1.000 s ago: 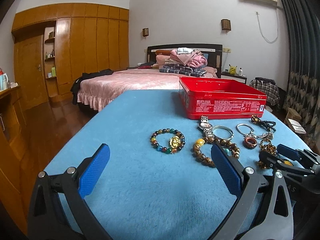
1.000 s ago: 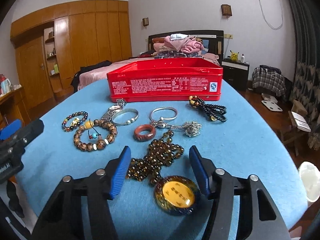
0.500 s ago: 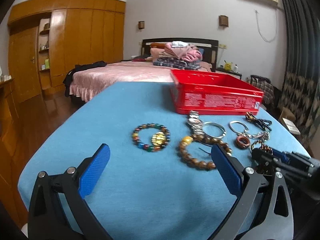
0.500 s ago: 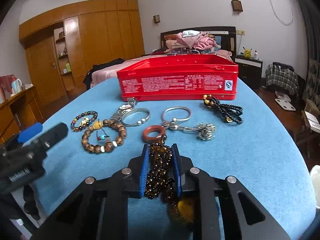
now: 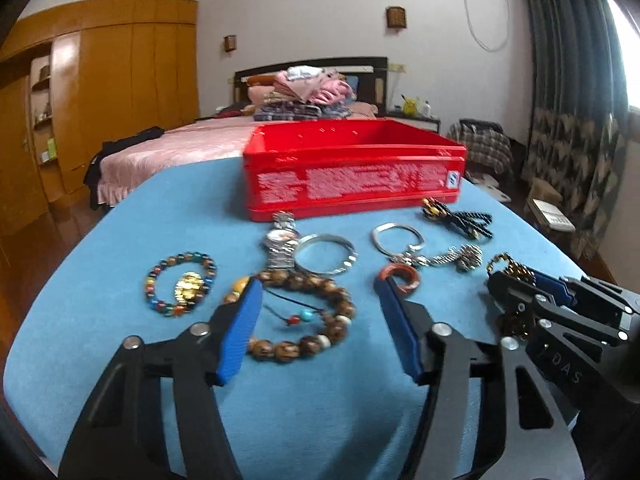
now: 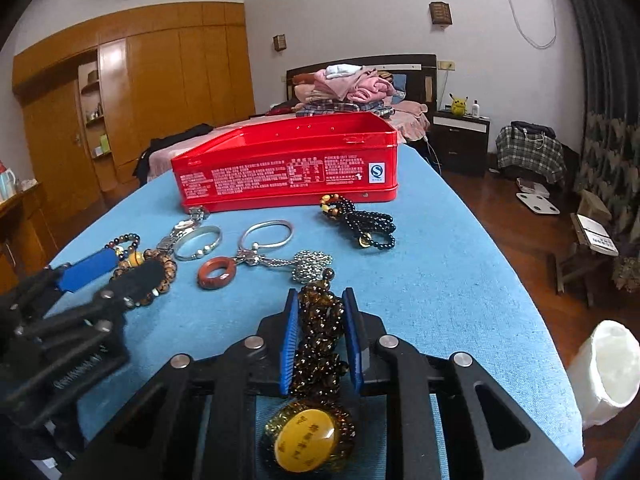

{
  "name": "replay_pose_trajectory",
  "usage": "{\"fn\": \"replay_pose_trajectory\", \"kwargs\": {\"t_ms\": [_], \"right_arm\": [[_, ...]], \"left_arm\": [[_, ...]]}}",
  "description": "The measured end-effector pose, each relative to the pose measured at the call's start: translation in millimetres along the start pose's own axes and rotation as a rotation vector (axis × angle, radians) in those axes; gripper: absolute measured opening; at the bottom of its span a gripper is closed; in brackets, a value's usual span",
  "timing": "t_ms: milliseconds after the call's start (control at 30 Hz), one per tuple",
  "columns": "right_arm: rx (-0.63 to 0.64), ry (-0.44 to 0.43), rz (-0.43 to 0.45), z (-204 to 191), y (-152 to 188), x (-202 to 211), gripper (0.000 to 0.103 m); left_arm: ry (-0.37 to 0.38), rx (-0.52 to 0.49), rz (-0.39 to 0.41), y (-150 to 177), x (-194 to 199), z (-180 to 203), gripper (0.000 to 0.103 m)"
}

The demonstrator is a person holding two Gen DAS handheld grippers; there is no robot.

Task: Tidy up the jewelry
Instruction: 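Grasp the brown wooden bead bracelet with the left gripper while the right gripper holds the pendant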

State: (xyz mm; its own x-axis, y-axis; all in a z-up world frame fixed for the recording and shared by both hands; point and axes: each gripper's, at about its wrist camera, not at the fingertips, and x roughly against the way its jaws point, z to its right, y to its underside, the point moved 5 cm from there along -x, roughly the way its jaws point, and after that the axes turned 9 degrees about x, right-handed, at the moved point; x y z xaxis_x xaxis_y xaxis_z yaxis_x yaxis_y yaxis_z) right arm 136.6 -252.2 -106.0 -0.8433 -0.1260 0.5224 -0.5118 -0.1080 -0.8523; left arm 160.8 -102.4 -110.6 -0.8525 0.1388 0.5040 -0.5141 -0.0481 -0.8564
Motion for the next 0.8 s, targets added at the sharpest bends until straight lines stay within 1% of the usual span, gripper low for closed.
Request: {"fn": "replay_pose_trajectory", "kwargs": {"t_ms": [33,67,100,133,167,300,367,433,467,533,567,600,633,667,733,800], "right_arm": [[0.000,-0.003,0.001,0,0,0,0.021],[0.001,-0.004,0.002,1,1,1,0.021],[0.001,-0.006,0.002,1,1,1,0.021],[-0.001,-0.009,0.003,1,1,1,0.021],[-0.003,-0.012,0.003,1,1,2,0.021],[-0.008,-0.020,0.005,-1,3,3,0.021],[0.006,-0.016,0.000,-4,5,2,0.022],[0.011,-0.012,0.002,-5,5,2,0.024],[0.009,-0.011,0.003,-5,4,1,0.024],[-0.001,-0.010,0.008,-5,5,0,0.024],[-0.001,-0.011,0.009,-5,6,0,0.024],[0.000,-0.014,0.011,-5,6,0,0.024],[0.000,-0.015,0.009,-5,6,0,0.023],[0.002,-0.016,0.008,-4,6,0,0.023],[0.002,-0.023,0.006,-4,6,1,0.022],[-0.009,-0.039,0.008,-2,5,3,0.021]], "left_arm": [[0.007,0.004,-0.016,1,-2,2,0.054],[0.004,0.007,-0.042,4,-6,4,0.050],[-0.006,0.009,-0.066,5,-10,3,0.044],[-0.026,0.011,-0.084,7,-13,3,0.043],[-0.040,0.011,-0.086,6,-14,3,0.042],[-0.096,0.000,-0.110,8,-17,6,0.042],[-0.119,0.004,-0.101,10,-16,9,0.043],[-0.126,0.008,-0.093,11,-15,7,0.043],[-0.124,0.011,-0.092,11,-13,5,0.042],[-0.113,0.017,-0.085,12,-11,4,0.039],[-0.096,0.020,-0.089,13,-11,5,0.030],[-0.095,0.028,-0.081,13,-10,3,0.024],[-0.091,0.038,-0.076,14,-10,2,0.020],[-0.080,0.045,-0.073,13,-10,1,0.019],[-0.047,0.068,-0.066,13,-9,-2,0.015],[-0.032,0.083,-0.059,11,-8,-4,0.013]]}}
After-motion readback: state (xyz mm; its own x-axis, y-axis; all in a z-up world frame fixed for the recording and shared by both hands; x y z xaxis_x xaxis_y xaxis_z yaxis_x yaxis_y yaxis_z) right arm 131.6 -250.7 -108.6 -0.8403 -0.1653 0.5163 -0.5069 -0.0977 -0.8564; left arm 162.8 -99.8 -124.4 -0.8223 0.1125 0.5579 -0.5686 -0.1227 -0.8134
